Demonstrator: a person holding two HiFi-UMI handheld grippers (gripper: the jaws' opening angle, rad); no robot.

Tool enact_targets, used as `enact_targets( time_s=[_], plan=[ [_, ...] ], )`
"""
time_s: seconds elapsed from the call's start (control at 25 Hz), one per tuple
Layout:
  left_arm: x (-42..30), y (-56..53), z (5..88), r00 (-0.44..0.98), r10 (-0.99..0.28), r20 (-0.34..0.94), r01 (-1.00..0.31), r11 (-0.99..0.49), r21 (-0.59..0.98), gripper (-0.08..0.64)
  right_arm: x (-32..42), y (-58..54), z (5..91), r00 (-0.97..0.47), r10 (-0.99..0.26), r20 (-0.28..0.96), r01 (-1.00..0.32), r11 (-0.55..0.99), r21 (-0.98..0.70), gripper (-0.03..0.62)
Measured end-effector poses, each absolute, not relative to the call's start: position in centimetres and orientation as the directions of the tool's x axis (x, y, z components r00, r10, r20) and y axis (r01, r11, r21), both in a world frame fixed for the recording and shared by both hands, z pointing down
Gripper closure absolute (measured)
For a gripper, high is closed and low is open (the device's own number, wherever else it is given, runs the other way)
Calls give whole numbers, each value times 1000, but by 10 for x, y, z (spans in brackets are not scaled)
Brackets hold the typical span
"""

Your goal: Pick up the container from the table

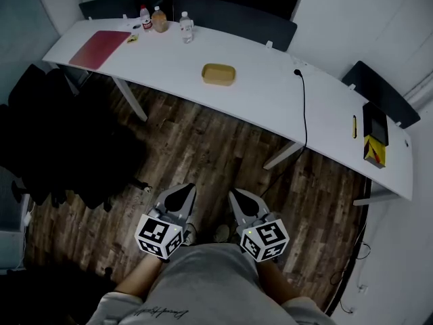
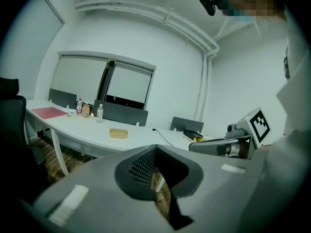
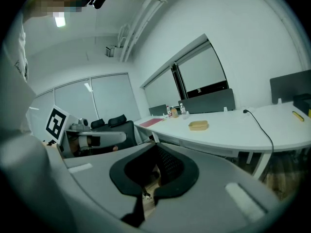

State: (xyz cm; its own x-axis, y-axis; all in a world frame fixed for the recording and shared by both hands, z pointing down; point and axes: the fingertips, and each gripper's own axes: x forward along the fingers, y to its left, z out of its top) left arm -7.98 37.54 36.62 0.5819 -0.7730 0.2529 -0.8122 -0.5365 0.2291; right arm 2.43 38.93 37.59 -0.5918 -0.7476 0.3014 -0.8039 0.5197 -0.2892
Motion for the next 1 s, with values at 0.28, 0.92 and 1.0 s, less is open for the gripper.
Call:
enact_targets(
  time_s=[0.28, 0.92, 1.0],
  plan=[
    [-63, 374, 357, 586, -778, 224, -807, -538, 242, 558, 36, 386, 377, -622, -719, 309, -782, 555, -283, 578],
    [-29, 358, 361, 557, -800, 225, -828, -510, 234, 558, 76, 369, 386, -664, -677, 316, -747, 601, -282, 578],
    [-27, 349, 361, 560, -799, 219, -825, -514, 236, 558, 75, 363, 387, -666, -676, 316, -746, 605, -279, 578]
  ],
)
